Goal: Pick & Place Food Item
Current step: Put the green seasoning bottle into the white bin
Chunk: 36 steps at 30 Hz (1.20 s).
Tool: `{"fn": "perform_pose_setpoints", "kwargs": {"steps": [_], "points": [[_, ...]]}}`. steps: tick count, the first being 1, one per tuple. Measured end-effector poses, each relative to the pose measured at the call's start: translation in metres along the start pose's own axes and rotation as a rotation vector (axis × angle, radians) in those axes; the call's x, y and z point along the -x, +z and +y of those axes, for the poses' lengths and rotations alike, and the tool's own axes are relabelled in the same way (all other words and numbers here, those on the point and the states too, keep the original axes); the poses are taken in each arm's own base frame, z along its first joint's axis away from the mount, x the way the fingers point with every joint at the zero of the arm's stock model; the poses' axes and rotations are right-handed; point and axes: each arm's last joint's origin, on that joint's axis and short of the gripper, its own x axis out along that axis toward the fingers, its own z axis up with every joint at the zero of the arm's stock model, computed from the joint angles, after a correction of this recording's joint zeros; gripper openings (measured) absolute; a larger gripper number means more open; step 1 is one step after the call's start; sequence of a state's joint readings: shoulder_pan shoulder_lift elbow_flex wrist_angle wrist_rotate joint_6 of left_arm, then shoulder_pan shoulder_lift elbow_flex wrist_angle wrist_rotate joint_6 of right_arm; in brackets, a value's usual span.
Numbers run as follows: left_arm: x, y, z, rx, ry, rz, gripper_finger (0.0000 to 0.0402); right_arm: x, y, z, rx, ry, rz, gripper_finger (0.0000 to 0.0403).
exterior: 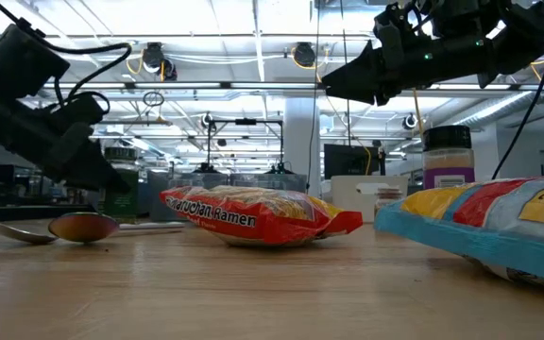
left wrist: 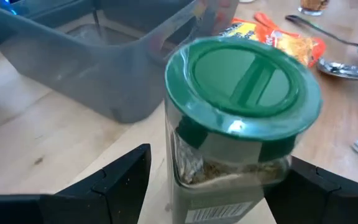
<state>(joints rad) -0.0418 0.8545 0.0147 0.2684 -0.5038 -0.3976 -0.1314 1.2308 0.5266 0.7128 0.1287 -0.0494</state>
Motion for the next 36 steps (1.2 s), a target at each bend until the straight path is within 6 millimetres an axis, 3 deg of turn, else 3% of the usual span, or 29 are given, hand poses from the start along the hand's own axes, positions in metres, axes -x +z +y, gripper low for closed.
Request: {"fn": "perform_pose_setpoints", "kwargs": {"steps": [24, 33, 36], "points": [[-0.012, -0.006, 0.0, -0.047, 0.068, 0.022, 0.0281, 0.0, -0.001, 0.0, 0.002, 0.001, 0.015, 0.0256], [-0.016, -0.006, 0.0, -0.037, 0.077, 0.02, 0.0206, 0.0, -0.001, 0.0, -0.001, 0.001, 0.015, 0.0256], [-0.016, -0.006, -0.001, -0.038, 0.074, 0.013, 0.0205, 0.0, -0.001, 0.0, -0.001, 0.001, 0.015, 0.0256]]}}
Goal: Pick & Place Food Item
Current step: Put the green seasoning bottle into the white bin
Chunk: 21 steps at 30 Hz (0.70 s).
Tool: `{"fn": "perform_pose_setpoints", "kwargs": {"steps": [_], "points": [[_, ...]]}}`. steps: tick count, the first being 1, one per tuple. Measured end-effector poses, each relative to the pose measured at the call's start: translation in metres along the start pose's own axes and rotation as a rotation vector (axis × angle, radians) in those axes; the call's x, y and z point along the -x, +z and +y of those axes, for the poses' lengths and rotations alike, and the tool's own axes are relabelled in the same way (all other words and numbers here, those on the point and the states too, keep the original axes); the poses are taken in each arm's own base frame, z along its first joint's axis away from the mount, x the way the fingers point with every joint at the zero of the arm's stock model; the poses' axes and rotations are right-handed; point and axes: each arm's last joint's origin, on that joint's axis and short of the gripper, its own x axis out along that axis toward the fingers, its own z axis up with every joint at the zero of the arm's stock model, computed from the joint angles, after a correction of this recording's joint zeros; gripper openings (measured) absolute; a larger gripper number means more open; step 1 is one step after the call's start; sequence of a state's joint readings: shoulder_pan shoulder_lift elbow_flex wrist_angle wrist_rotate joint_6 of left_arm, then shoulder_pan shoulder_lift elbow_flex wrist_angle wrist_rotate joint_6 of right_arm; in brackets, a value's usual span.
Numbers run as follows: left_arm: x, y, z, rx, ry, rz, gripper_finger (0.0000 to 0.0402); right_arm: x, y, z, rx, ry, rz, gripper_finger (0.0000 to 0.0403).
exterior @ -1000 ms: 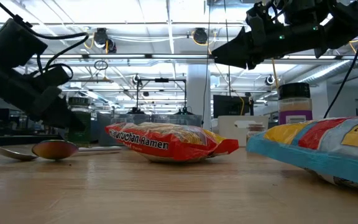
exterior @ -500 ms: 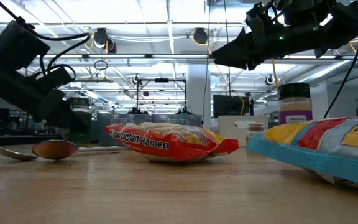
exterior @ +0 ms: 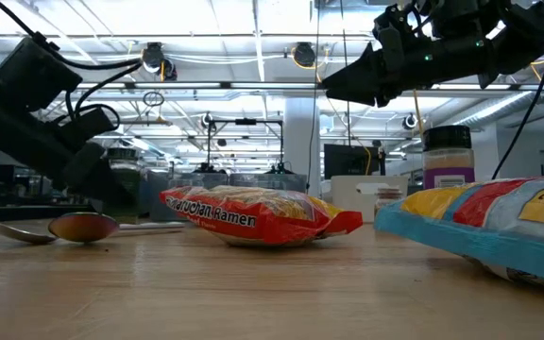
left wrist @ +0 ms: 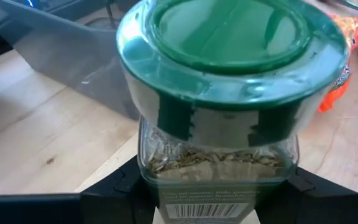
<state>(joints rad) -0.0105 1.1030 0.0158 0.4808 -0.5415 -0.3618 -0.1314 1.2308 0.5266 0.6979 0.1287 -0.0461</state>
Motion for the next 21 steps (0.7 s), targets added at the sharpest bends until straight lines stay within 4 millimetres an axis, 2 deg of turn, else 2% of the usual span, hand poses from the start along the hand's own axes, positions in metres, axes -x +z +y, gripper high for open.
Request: {"fn": "perform_pose_setpoints", "kwargs": {"steps": [6, 12, 17, 21], "points": [[0.0, 0.0, -0.001, 0.001, -0.025, 0.008, 0.0205, 0.0, 0.0, 0.0, 0.0, 0.0, 0.0, 0.0256], [0.0, 0.007, -0.008, 0.024, -0.177, -0.018, 0.0207, 0.0, 0.0, 0.0, 0.011, 0.0, -0.001, 0.0256], [0.0, 0.023, -0.015, -0.003, -0.262, -0.081, 0.0206, 0.0, 0.006, 0.0, 0.014, 0.016, -0.062, 0.0256], [-0.003, 0.044, -0.021, -0.039, -0.321, -0.127, 0.0206, 0.0, 0.015, 0.002, 0.023, 0.073, -0.136, 0.0256]]}}
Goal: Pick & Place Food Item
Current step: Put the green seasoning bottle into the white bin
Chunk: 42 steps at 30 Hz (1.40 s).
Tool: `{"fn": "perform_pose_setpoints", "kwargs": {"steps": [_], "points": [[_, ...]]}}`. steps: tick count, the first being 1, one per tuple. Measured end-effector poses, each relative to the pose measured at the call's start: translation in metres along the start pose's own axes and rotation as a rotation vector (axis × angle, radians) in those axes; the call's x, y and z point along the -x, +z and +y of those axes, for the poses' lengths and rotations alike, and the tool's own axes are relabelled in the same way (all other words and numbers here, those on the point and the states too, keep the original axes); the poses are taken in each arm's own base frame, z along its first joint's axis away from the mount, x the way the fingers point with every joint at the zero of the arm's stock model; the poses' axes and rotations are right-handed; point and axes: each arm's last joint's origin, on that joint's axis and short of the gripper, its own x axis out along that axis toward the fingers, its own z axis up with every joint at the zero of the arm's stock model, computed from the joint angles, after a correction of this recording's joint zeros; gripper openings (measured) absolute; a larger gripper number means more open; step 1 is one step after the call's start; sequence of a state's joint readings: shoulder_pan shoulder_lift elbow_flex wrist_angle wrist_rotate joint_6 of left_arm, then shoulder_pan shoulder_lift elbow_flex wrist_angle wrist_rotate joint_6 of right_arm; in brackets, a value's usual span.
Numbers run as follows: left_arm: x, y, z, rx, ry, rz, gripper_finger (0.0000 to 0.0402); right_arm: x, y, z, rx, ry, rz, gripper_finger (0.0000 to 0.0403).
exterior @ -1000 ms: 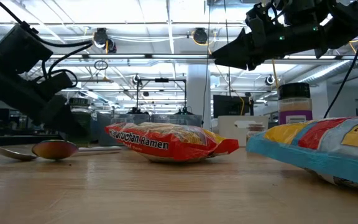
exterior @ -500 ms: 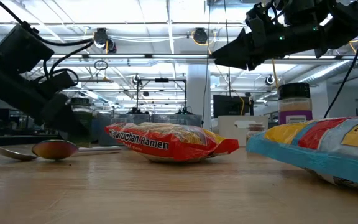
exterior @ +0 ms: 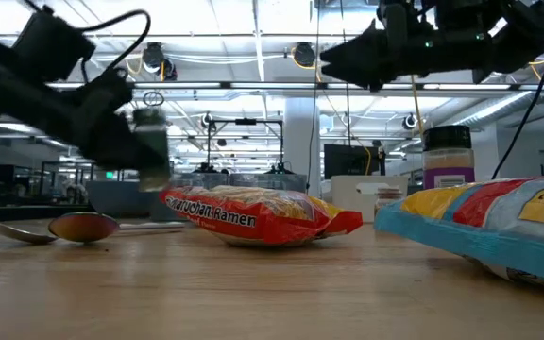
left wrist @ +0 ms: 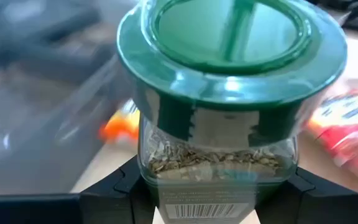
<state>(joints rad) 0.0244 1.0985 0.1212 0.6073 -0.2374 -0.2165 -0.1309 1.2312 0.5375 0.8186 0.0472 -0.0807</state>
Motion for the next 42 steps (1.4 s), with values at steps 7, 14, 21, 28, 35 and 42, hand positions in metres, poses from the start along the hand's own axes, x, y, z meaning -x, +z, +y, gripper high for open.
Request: {"fn": "perform_pose_setpoints", "kwargs": {"steps": [7, 14, 21, 28, 35, 42], "points": [[-0.016, 0.05, -0.002, -0.074, -0.146, 0.011, 0.0206, -0.015, 0.02, 0.0, 0.051, 0.027, 0.07, 0.0256], [-0.023, 0.089, 0.002, -0.194, -0.147, 0.06, 0.0206, -0.034, 0.037, 0.002, 0.027, 0.186, 0.08, 0.0256], [-0.022, 0.113, 0.007, -0.223, -0.181, 0.072, 0.0206, -0.063, 0.025, -0.005, -0.083, 0.25, 0.139, 0.0256], [-0.032, 0.124, 0.005, -0.25, -0.182, 0.089, 0.0206, -0.101, 0.022, -0.003, -0.056, 0.279, 0.105, 0.0256], [-0.052, 0.12, 0.002, -0.264, -0.192, 0.148, 0.0206, -0.126, 0.02, -0.003, -0.045, 0.3, 0.076, 0.0256], [-0.064, 0.127, -0.004, -0.298, -0.207, 0.154, 0.0206, -0.131, 0.016, -0.004, -0.028, 0.29, 0.08, 0.0256]]}}
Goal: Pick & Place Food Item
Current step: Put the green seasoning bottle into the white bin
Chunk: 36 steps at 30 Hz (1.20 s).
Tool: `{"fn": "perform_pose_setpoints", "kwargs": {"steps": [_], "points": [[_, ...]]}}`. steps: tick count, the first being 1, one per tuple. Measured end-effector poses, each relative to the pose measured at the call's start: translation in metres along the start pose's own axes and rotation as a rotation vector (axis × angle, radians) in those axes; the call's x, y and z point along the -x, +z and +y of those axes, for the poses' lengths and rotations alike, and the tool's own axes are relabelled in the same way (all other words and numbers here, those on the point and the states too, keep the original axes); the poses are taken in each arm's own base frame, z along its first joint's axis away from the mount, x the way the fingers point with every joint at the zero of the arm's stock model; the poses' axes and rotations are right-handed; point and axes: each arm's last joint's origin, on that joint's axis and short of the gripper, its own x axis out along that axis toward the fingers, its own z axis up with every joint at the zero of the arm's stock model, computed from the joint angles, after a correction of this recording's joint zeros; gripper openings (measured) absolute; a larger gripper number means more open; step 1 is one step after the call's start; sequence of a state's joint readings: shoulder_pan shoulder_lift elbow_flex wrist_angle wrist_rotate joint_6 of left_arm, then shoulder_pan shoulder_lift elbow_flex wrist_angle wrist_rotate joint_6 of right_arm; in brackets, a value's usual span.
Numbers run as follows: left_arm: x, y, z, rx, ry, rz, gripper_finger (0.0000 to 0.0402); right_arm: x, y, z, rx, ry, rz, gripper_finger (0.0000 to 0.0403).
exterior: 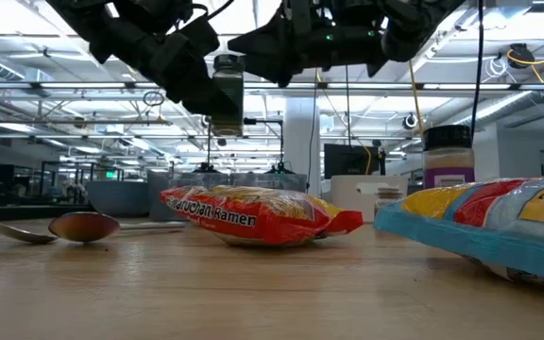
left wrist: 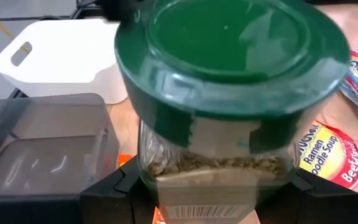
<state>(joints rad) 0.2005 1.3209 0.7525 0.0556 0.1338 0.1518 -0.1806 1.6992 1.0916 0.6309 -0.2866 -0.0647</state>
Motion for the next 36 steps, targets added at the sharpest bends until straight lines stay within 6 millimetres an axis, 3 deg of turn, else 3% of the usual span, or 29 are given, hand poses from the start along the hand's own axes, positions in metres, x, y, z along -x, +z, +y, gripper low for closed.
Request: {"fn": "perform_pose_setpoints", "kwargs": {"steps": [7, 31, 36], "points": [[0.0, 0.012, 0.0, -0.029, 0.001, -0.029, 0.0206, 0.002, -0.004, -0.006, -0.009, -0.016, 0.025, 0.0256], [0.0, 0.013, -0.001, -0.031, -0.001, -0.027, 0.0206, 0.001, 0.002, -0.005, 0.008, -0.01, -0.032, 0.0256], [0.0, 0.013, -0.001, -0.031, 0.0, -0.027, 0.0206, 0.001, 0.001, -0.005, 0.006, -0.009, -0.026, 0.0241]]}}
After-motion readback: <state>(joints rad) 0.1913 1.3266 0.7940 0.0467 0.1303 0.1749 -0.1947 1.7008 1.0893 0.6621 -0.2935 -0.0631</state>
